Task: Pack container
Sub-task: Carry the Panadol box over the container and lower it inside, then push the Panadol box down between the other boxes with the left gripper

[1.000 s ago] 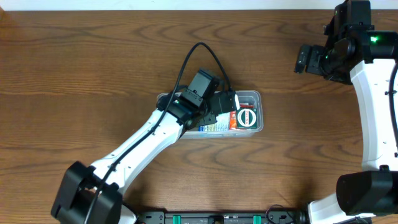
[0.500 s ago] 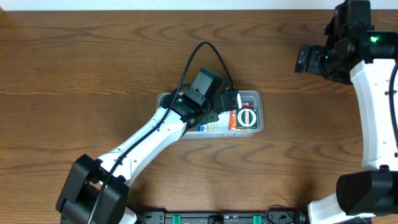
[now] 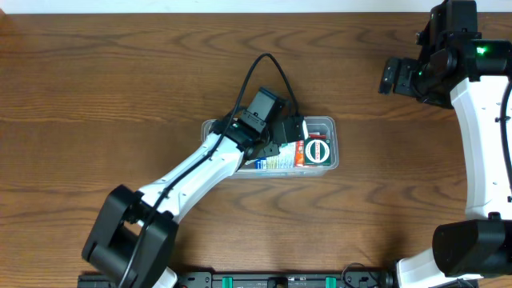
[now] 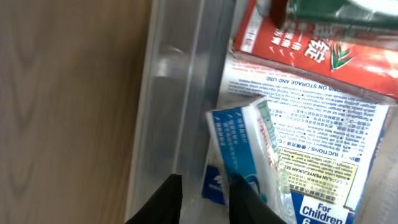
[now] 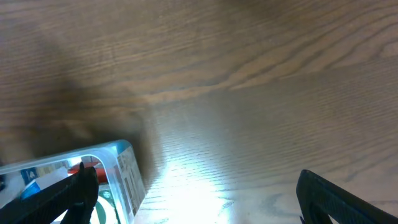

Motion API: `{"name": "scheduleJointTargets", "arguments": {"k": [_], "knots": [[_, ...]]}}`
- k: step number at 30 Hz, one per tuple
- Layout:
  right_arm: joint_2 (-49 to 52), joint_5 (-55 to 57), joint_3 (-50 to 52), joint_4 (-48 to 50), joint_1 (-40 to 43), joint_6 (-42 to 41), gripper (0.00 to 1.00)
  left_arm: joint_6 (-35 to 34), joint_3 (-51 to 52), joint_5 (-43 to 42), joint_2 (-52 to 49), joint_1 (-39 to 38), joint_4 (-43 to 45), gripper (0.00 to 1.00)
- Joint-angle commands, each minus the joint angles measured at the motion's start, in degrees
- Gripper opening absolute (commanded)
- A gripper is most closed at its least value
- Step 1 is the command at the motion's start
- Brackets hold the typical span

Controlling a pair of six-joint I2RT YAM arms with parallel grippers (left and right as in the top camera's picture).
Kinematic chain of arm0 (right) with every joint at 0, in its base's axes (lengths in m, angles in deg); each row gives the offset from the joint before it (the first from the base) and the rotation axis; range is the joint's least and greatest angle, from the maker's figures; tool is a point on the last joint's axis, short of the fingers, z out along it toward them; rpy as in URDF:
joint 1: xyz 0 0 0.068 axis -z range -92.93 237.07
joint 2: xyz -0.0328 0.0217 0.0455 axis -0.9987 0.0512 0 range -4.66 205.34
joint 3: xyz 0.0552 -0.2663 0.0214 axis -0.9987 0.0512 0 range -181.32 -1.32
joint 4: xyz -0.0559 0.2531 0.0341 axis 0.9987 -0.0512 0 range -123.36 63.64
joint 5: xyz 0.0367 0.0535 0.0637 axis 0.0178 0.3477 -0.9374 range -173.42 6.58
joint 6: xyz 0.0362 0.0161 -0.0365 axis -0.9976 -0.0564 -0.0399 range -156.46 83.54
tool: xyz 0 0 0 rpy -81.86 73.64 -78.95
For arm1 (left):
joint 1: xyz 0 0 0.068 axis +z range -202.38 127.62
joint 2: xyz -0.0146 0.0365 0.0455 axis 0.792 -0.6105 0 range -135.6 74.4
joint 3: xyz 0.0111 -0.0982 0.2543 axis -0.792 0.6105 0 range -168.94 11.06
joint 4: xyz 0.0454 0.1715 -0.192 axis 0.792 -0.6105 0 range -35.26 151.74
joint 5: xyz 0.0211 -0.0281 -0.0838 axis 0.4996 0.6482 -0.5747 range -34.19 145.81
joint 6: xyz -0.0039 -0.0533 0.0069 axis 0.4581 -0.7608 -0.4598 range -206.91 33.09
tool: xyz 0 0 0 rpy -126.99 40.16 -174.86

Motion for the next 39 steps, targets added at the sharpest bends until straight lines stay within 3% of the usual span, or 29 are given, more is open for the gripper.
{"name": "scheduleJointTargets", "arguments": {"k": [1, 14, 22, 27, 32, 39], "knots": [[0.13, -0.2, -0.39, -0.04, 0.17, 0.31, 0.99, 0.33, -0.5, 0.2, -0.74, -0.28, -0.5, 0.26], [0.13, -0.22, -0.39, -0.04, 0.17, 0.31, 0.99, 0.35, -0.5, 0.31, -0.74, -6.25, -0.55, 0.26], [0.13, -0.2, -0.39, -0.04, 0.17, 0.31, 0.99, 0.35, -0.5, 8.5, -0.74, -7.82, -0.35, 0.26], [0.13, -0.2, -0.39, -0.04, 0.17, 0.31, 0.99, -0.11, -0.5, 8.83, -0.74, -7.87, -0.74, 0.26], [0.13, -0.2, -0.39, -0.04, 0.17, 0.31, 0.99, -5.86, -0.52, 14.23, -0.66, -7.87, 3.41, 0.2], [0.13, -0.2, -0.39, -0.04, 0.17, 0.31, 0.99, -12.87, -0.52, 14.21, 1.62, -7.82, 7.3, 0.19]]}}
